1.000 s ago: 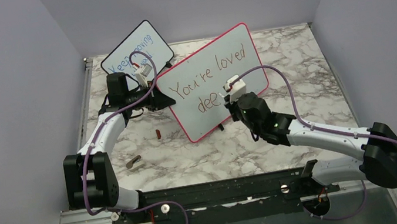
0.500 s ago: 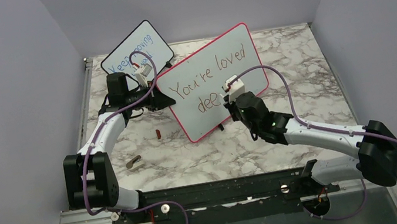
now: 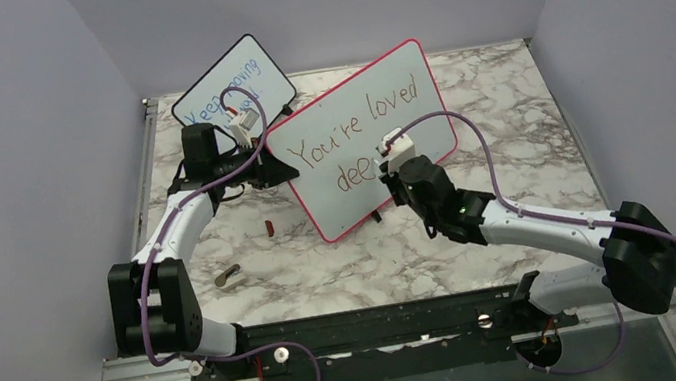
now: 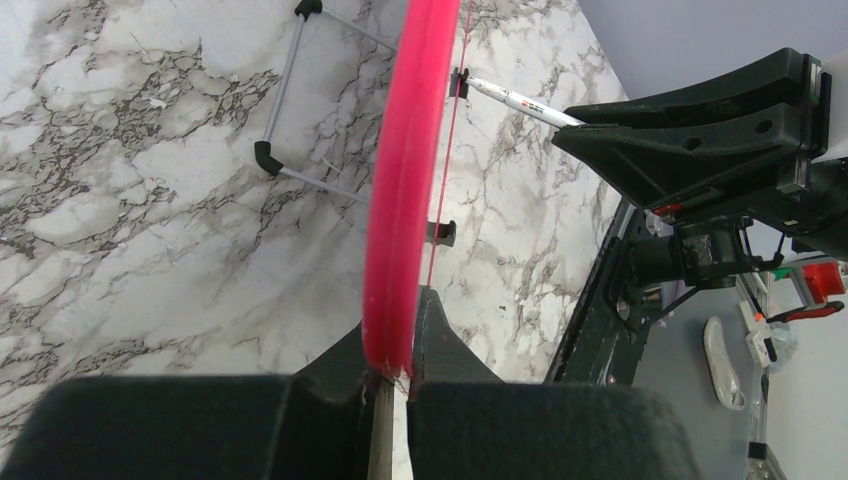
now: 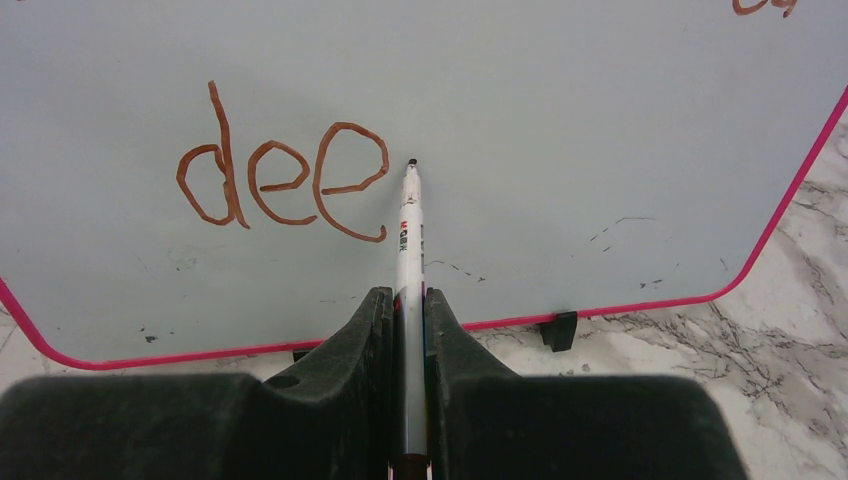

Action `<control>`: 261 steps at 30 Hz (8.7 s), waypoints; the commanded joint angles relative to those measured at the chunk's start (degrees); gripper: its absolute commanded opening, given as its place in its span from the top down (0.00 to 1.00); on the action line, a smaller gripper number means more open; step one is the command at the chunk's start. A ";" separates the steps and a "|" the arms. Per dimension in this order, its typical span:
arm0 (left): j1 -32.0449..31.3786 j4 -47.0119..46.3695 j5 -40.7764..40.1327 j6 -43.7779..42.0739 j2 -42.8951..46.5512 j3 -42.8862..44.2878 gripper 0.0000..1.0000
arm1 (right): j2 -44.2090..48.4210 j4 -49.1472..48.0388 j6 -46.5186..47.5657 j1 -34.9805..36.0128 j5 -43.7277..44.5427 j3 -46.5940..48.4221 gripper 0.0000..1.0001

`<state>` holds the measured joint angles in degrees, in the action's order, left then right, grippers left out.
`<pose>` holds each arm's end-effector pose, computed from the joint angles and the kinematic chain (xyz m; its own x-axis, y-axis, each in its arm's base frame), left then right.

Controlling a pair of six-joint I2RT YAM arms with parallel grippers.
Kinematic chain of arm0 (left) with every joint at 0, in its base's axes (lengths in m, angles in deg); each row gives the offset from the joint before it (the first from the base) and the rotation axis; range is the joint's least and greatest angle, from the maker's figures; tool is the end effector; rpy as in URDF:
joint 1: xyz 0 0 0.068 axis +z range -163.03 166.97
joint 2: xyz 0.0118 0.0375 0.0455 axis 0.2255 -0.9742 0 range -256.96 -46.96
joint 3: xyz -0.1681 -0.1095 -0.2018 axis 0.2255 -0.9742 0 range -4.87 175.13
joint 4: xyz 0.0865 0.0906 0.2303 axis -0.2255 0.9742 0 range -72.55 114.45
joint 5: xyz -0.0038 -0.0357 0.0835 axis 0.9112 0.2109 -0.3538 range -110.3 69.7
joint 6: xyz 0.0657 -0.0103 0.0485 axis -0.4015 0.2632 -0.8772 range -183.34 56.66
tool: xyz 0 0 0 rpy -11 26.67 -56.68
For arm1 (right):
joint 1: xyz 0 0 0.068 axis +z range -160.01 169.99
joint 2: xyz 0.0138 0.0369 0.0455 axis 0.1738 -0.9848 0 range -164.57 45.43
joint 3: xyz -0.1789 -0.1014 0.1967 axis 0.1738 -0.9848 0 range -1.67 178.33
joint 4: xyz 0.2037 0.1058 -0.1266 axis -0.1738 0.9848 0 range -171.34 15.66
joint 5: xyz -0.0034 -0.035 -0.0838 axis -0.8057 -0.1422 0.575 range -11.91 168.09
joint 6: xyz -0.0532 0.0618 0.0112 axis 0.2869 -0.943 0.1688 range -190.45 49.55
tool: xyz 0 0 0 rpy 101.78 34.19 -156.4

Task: Write a sentence on the whiteboard

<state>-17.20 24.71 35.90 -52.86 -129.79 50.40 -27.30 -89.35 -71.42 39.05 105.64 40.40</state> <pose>0.3194 -0.0830 0.2620 -0.6912 -0.0511 -0.7209 0.6052 0.5042 -0.6160 0.2261 0.2101 0.2505 -0.2589 -0.2755 -0.9258 -0.3856 0.9082 -0.1624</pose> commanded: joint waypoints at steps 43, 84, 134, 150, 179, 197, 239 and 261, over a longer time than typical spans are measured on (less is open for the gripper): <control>0.38 4.59 -7.42 -1.60 -1.37 0.11 1.00 | 4.15 10.83 -3.42 -0.49 -4.61 -0.88 1.00; 0.38 4.58 -6.94 -1.60 -1.64 0.26 1.00 | -1.50 -1.02 1.88 -2.72 -3.03 2.98 1.00; 0.38 4.66 -7.16 -1.44 -1.62 0.28 1.00 | 1.04 7.52 -3.84 -4.59 -12.57 -0.05 1.00; 0.38 4.69 -7.25 -1.43 -1.33 0.19 1.00 | 4.40 6.25 -0.79 -4.82 -3.54 2.28 1.00; 0.37 5.04 -7.12 -1.60 -1.80 0.59 1.00 | -2.43 -0.17 4.94 -8.35 -6.90 7.82 1.00; 0.38 5.04 -7.25 -1.63 -1.91 0.55 1.00 | 0.32 5.46 1.15 -8.45 -8.38 2.26 0.99; 0.38 5.39 -7.67 -1.87 -1.72 0.63 1.00 | 2.97 0.96 0.45 -9.70 -4.91 0.72 1.00; 0.38 5.65 -7.78 -1.86 -2.08 0.72 1.00 | -0.20 -0.85 0.45 -10.95 -6.77 1.85 1.00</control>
<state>-17.17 25.41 35.53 -53.02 -130.12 51.05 -26.60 -88.96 -71.42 28.78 99.50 41.12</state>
